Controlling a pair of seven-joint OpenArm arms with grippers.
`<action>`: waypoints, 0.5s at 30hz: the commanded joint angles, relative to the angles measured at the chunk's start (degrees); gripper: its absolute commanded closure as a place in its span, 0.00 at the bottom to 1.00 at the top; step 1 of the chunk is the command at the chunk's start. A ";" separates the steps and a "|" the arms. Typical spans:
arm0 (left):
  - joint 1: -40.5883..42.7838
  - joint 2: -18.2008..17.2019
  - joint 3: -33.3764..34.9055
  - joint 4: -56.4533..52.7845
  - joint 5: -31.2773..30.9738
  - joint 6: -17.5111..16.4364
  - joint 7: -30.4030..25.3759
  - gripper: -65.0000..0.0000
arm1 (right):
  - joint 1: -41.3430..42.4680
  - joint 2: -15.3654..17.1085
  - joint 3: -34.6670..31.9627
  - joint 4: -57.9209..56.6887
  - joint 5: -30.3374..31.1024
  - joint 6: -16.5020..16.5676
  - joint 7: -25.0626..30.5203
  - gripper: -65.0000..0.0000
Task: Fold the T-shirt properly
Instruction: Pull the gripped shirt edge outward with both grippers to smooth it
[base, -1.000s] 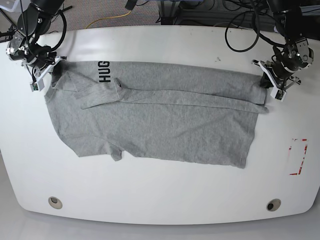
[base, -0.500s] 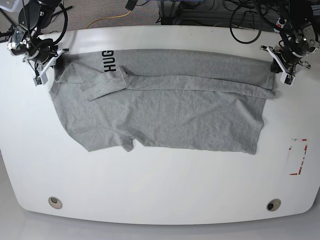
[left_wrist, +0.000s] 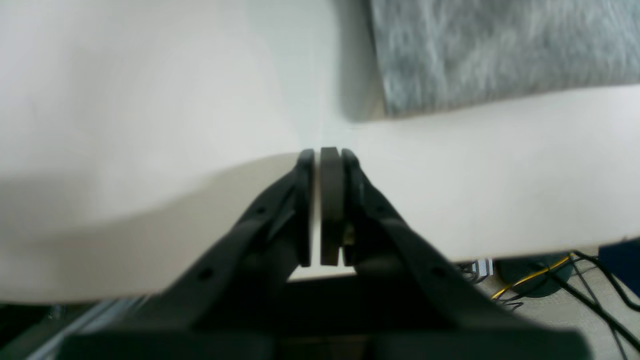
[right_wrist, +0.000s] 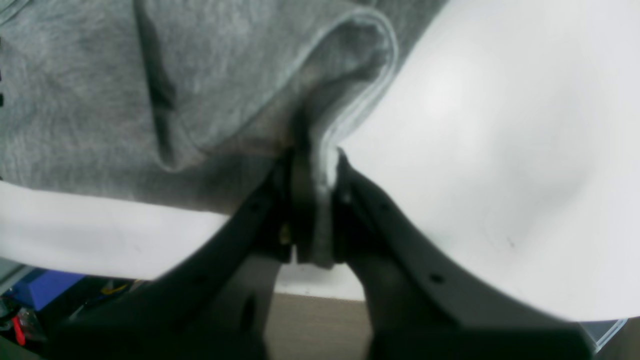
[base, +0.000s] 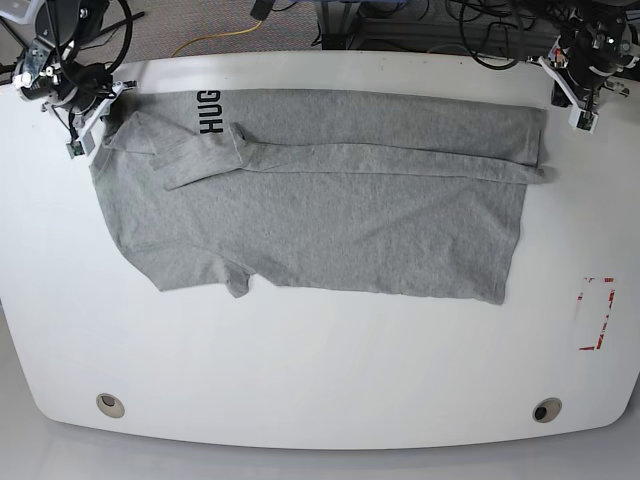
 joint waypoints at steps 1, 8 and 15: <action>1.52 0.39 -0.70 1.15 -0.08 -0.03 -0.34 1.00 | -0.80 1.16 0.45 1.01 0.09 -0.07 -1.07 1.00; 2.49 0.48 -2.11 6.42 -0.35 -0.03 -0.42 1.00 | -0.97 0.90 0.54 1.10 0.18 -0.07 -1.07 0.74; 1.26 0.30 -1.84 9.50 -0.35 -0.03 -0.34 1.00 | -1.85 0.90 4.76 7.52 6.16 -0.07 -1.15 0.27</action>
